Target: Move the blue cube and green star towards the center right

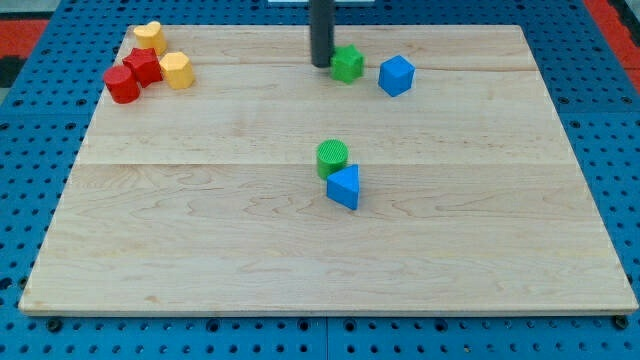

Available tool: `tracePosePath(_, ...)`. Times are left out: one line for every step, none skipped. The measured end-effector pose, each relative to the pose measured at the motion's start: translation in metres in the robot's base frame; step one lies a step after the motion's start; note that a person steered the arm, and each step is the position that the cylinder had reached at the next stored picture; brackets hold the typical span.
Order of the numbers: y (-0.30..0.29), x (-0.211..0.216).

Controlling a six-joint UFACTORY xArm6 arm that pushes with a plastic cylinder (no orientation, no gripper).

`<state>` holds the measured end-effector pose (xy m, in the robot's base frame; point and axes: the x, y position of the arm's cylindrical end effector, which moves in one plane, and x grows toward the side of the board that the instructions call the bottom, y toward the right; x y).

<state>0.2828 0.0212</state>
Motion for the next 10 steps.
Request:
tracePosePath(0.046,0.022)
tracePosePath(0.037,0.0)
tracePosePath(0.04,-0.024)
tracePosePath(0.136,0.007)
tracePosePath(0.17,0.06)
tracePosePath(0.162,0.082)
tracePosePath(0.19,0.05)
tracePosePath(0.176,0.024)
tracePosePath(0.157,0.008)
tracePosePath(0.119,-0.011)
